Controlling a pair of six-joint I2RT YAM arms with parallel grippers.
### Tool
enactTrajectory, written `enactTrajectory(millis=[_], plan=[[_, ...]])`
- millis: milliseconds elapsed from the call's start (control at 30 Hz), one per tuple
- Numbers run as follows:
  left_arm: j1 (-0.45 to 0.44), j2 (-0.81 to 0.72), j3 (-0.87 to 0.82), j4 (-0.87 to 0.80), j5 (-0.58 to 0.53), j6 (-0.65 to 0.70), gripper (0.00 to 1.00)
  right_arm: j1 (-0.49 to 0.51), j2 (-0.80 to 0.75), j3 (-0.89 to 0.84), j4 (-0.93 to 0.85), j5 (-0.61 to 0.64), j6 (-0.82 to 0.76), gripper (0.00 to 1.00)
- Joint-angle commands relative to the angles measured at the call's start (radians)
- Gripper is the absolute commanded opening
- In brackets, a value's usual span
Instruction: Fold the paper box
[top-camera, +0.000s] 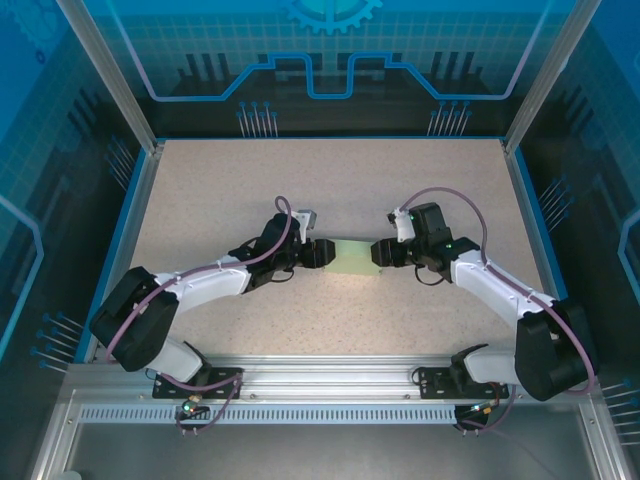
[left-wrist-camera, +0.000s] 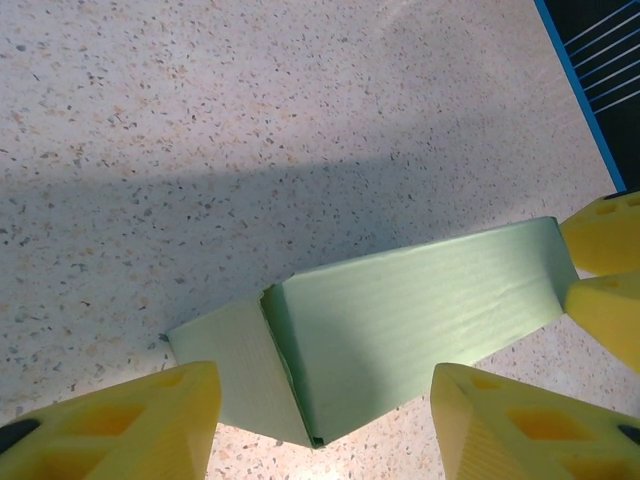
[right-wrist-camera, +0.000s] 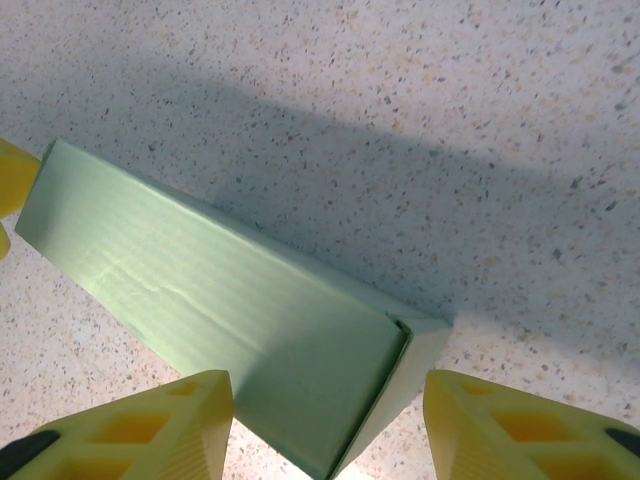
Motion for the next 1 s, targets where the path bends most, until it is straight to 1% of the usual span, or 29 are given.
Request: enactTrajectory(millis=[0,367,533,700,867,967], plan=[[0.000,0.014,0.030,-0.002,0.036,0.023,0.56,-0.010,-0.010,-0.019,0.012,-0.040,0.022,0.53],[0.000,0.054,0.057,0.022,0.083,0.022,0.45,0.003,0.016,-0.013,0.058,-0.068,0.036,0.49],[0.001,0.050,0.066,0.028,0.085,0.023,0.44,0.006,0.020,0.009,0.082,-0.082,0.044,0.47],[0.002,0.056,0.095,0.030,0.065,0.034,0.44,0.005,0.047,0.057,0.107,-0.091,0.046,0.46],[0.015,0.083,0.150,0.033,0.038,0.052,0.44,-0.002,0.105,0.112,0.132,-0.088,0.035,0.46],[0.035,0.120,0.194,0.038,0.036,0.065,0.44,-0.013,0.160,0.188,0.143,-0.088,0.017,0.47]])
